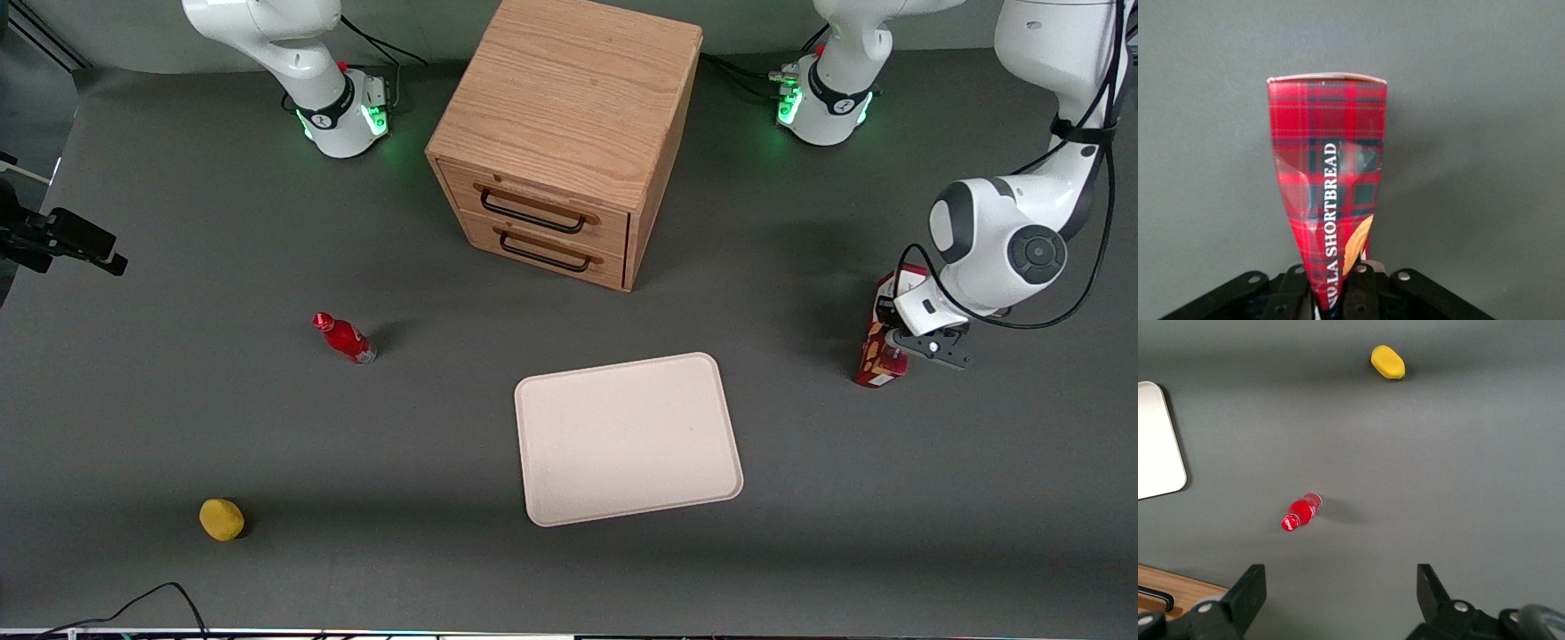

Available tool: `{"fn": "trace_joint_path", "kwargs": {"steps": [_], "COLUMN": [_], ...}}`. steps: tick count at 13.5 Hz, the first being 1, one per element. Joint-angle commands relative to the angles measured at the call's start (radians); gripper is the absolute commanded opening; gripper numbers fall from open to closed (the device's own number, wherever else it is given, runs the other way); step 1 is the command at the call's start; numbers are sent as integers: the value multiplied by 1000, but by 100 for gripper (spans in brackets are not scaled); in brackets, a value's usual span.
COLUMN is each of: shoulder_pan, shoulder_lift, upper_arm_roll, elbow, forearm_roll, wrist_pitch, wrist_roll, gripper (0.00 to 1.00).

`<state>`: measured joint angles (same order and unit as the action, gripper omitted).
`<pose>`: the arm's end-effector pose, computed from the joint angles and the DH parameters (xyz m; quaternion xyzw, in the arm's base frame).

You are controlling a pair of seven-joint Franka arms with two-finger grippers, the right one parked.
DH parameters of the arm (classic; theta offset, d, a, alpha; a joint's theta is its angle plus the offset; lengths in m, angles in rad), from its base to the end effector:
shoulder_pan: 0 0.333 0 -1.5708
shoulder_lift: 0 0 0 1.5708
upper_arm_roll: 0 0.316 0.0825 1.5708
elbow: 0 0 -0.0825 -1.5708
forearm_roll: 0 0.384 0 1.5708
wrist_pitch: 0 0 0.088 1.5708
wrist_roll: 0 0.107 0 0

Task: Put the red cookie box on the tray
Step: 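Close the left gripper on the red box and lift it, then carry the red box over the cream tray and lower it upright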

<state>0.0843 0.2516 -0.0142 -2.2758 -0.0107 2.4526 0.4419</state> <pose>0.5258 0.0368 0.2390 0.9829 -0.1804 -0.0349 0.0143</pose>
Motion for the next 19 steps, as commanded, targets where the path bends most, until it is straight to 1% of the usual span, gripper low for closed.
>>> {"fn": "trace_joint_path", "kwargs": {"steps": [1, 2, 4, 5, 7, 8, 10, 13, 16, 19], "shoulder_pan": [-3, -3, -8, -9, -11, -11, -11, -15, -26, -41], "shoulder_lift": [-52, -66, -78, -83, -83, -81, -58, 78, 263, 420], "upper_arm_roll": [2, 2, -12, -35, -103, -166, -303, -465, -532, -538], "elbow": [166, 261, 466, 566, 711, 745, 759, 750, 743, 740], "forearm_roll": [-46, -55, -55, -55, -57, -57, -61, -34, 125, 308], "wrist_pitch": [-268, -412, -686, -815, -961, -983, -939, -718, -502, -296], "wrist_roll": [11, -12, -118, -188, -376, -491, -718, -990, -1116, -1216], "gripper": [0, 0, 0, 0, 0, 0, 0, 0, 0, 0]}}
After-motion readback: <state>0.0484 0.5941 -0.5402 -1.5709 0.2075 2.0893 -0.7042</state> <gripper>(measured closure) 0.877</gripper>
